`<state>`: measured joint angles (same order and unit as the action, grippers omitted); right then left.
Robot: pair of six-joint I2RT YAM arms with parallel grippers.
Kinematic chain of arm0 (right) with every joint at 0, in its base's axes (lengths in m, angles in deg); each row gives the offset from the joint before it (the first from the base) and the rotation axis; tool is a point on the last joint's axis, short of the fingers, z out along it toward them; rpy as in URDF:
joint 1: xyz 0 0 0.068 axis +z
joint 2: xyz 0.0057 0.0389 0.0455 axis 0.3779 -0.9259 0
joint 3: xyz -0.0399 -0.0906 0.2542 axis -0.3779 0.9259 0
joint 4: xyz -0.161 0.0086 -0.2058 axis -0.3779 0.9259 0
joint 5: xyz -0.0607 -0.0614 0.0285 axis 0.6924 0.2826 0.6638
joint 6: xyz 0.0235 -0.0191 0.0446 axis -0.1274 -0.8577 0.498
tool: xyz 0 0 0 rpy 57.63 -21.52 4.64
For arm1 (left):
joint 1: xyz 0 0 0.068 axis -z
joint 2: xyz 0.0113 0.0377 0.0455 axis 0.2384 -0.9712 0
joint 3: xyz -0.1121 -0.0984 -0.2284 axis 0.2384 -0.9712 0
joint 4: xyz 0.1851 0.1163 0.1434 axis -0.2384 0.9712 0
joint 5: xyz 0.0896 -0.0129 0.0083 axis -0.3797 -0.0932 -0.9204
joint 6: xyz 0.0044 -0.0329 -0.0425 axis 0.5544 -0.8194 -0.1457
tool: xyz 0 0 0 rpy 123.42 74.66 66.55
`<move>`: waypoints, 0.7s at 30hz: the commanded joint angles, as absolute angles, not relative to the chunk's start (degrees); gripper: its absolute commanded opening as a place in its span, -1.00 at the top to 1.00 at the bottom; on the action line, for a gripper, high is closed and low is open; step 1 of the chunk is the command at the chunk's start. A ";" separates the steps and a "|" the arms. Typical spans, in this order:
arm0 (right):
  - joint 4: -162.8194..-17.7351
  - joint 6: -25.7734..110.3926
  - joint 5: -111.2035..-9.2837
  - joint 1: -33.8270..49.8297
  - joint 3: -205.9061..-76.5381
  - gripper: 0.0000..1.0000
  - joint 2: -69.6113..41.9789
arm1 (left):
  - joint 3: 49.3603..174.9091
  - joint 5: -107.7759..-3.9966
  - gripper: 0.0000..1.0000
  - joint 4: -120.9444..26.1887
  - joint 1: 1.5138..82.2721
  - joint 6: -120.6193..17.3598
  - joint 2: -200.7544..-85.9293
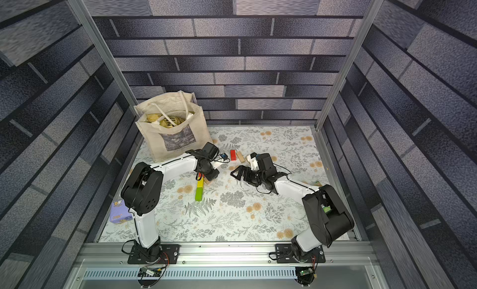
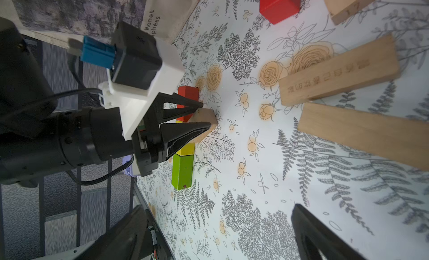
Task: Assemble the letter k with building blocks
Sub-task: Assemble the building block at the center of the board.
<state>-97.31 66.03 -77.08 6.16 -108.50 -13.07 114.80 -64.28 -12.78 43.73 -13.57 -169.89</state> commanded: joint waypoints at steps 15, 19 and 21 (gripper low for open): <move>-98.38 65.98 -78.01 5.86 -109.62 -1.00 -14.43 | 117.74 -64.85 0.00 -10.61 43.23 -14.52 -166.25; -97.30 64.89 -78.08 5.84 -110.69 -1.00 -14.08 | 121.03 -64.76 -0.15 -10.39 43.19 -17.89 -165.41; -96.44 63.95 -77.87 5.78 -111.06 -1.00 -13.74 | 124.18 -64.16 -0.20 -9.66 43.15 -20.73 -166.84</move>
<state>-97.25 65.76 -77.28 6.16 -109.11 -13.94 119.91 -64.69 -10.92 43.68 -16.39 -168.84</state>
